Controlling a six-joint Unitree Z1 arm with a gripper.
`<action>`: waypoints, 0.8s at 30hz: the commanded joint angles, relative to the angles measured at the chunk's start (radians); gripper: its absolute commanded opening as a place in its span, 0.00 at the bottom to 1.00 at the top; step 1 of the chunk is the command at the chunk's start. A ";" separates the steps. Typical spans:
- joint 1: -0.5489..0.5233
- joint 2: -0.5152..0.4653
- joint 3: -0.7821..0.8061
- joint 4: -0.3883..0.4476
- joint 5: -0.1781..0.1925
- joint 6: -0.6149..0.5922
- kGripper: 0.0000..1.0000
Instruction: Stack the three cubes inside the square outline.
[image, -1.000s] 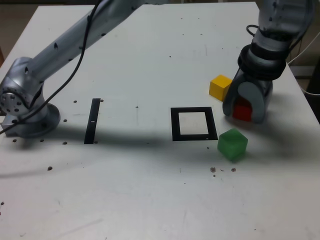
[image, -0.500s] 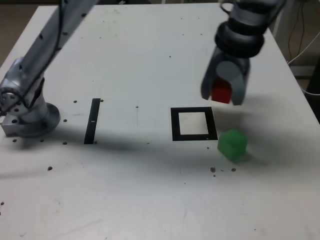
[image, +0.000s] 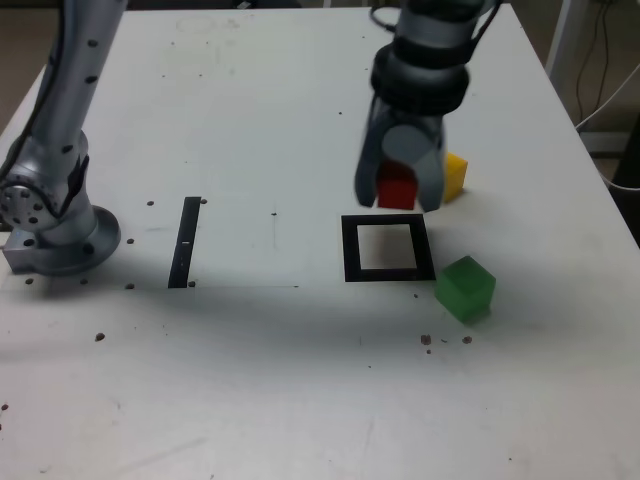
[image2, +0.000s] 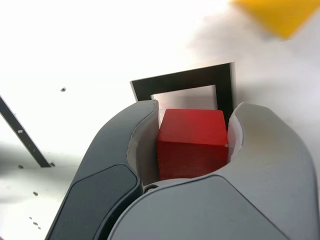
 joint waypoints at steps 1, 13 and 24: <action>0.000 -0.021 0.031 -0.034 -0.013 -0.012 0.41; 0.000 -0.031 0.149 -0.143 -0.066 -0.051 0.41; -0.012 -0.005 0.178 -0.176 -0.107 -0.087 0.41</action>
